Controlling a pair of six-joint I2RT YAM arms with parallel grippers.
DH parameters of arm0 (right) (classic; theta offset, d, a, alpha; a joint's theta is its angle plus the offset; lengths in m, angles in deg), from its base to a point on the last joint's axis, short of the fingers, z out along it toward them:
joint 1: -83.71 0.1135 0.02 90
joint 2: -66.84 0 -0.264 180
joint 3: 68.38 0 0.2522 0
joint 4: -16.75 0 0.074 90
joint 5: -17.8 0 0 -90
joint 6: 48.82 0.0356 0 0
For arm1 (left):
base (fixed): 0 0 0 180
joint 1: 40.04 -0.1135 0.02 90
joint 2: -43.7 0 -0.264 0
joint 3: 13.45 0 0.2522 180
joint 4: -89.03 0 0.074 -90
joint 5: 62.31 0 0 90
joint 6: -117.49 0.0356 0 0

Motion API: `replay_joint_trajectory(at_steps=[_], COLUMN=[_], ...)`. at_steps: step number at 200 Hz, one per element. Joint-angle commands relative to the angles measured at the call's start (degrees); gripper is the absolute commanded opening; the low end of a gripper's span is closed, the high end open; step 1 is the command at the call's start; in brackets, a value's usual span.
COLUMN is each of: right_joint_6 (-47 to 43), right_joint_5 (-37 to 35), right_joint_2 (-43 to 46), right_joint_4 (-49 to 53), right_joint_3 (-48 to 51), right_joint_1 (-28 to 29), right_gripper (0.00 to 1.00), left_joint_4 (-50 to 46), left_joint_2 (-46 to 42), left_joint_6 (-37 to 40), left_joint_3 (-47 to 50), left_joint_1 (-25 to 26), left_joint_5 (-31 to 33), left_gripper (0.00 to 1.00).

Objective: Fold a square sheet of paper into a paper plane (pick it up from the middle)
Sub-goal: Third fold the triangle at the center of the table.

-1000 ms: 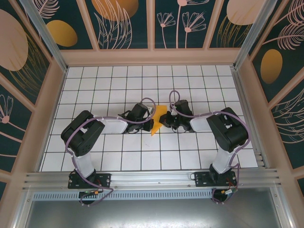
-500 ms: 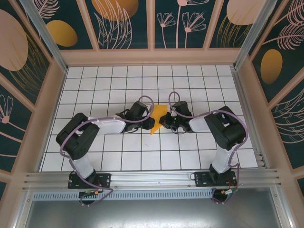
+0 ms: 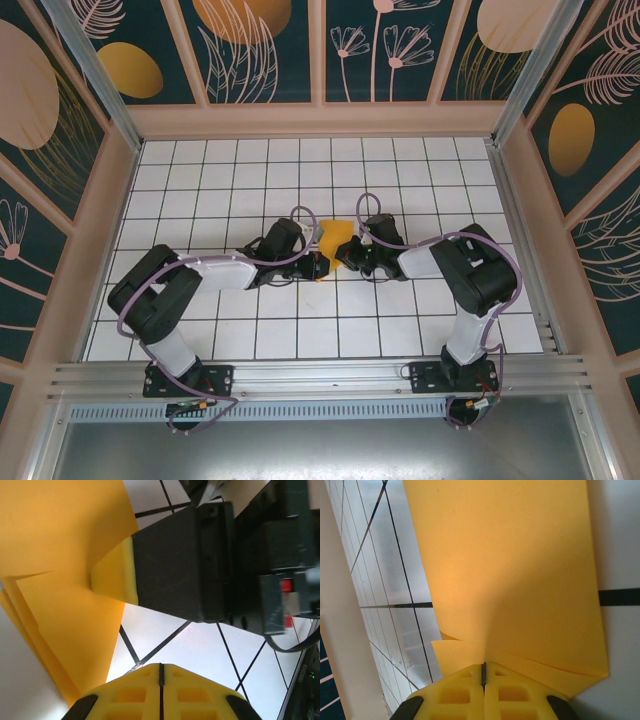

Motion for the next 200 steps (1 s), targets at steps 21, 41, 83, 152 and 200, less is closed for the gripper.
replay_joint_trajectory(at_steps=[21, 41, 83, 152, 200], right_joint_6=[-0.27, -0.5, -1.21, -3.12, -3.43], right_joint_5=[-1.73, -1.73, -1.77, -2.74, -3.18], right_joint_2=[-0.71, -0.95, -1.43, -2.86, -3.43], right_joint_4=[1.26, 1.78, 2.72, 6.99, 7.49], right_joint_3=[0.12, -0.23, -0.66, -2.42, -2.81], right_joint_1=[0.37, 0.37, 0.37, 0.37, 0.37], right_gripper=[0.06, 0.06, 0.06, 0.06, 0.06], left_joint_4=[1.8, 1.28, -4.54, -5.36, -6.12], left_joint_2=[5.57, 6.28, 5.12, 4.68, 1.18], left_joint_6=[-1.39, -1.16, 0.8, 0.58, -1.56], left_joint_3=[-2.24, -2.1, -1.87, 0.46, 2.61], left_joint_1=[0.06, -0.06, 0.06, -0.01, -0.1], left_joint_5=[-1.6, -0.42, 7.2, 8.63, 6.91], left_gripper=[0.07, 0.07, 0.06, 0.04, 0.02])
